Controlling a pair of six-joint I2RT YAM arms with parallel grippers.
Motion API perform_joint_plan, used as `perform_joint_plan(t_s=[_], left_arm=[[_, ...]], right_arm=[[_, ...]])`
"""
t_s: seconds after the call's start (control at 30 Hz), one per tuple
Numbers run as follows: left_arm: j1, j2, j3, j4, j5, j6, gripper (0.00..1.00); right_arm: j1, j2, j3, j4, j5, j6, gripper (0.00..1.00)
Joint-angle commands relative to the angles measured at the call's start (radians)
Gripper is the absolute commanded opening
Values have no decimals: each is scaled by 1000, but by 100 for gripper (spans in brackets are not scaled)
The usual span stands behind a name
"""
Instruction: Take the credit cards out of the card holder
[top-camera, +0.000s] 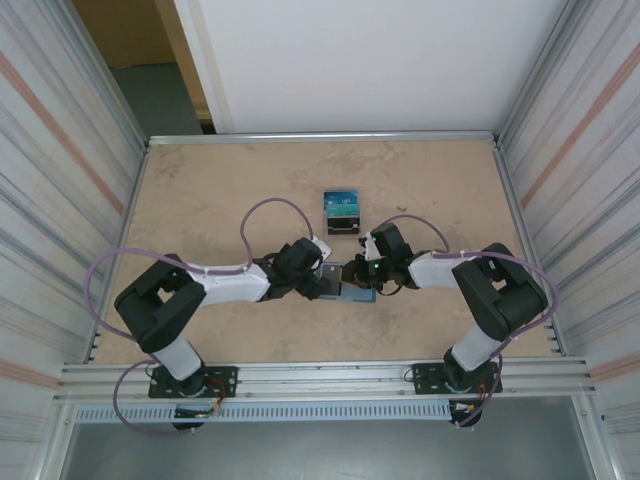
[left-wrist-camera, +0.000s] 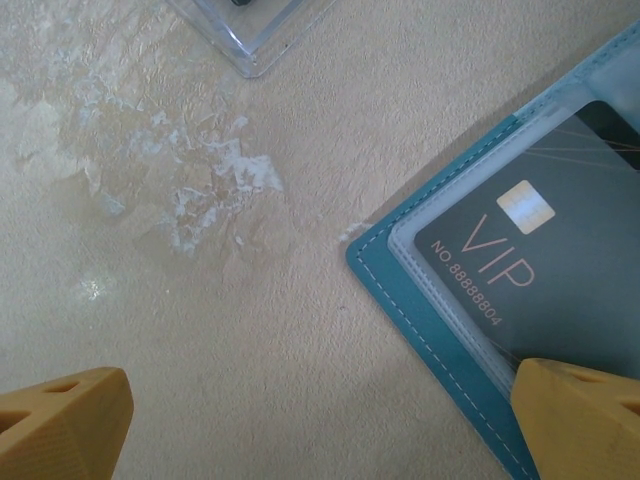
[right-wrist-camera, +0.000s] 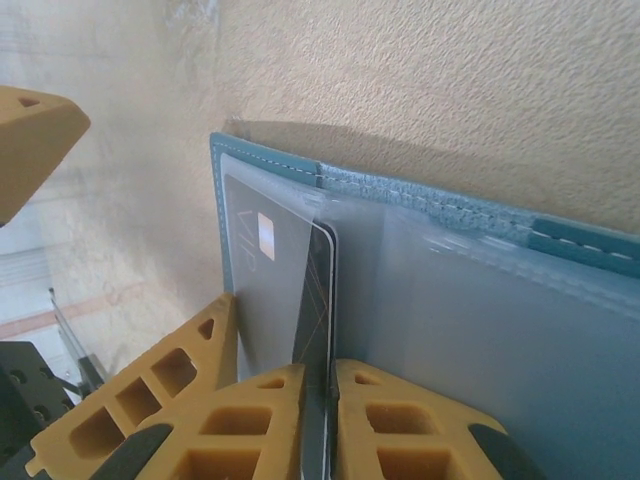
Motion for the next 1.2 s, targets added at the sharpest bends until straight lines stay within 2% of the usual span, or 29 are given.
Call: perform_joint_plan(t_s=[0.0,0.13,0.4,0.57,0.87,1.17], left_arm=[[-25,-4,15,-53,24,-12,99],[-26,-7,19,-68,17,-19,99],[-29,-18,25,-75,7,-25,99],[-29,-27,24,-82,-17,-28,99],[-30,-33,26,-91,-45,-19,99],[-29,-31,30,-99,-59,-7,99]], right_arm=[[7,-29,-14,56,-62,20,14],[5,-40,-24,68,-58,27,12],[4,-21,-26,76,-52,33,0],[3,-32,-24,54,-38,24,0],[-5,-72,17,-128,40,-50,0],[-43,-97,13,-173,48,-71,0]])
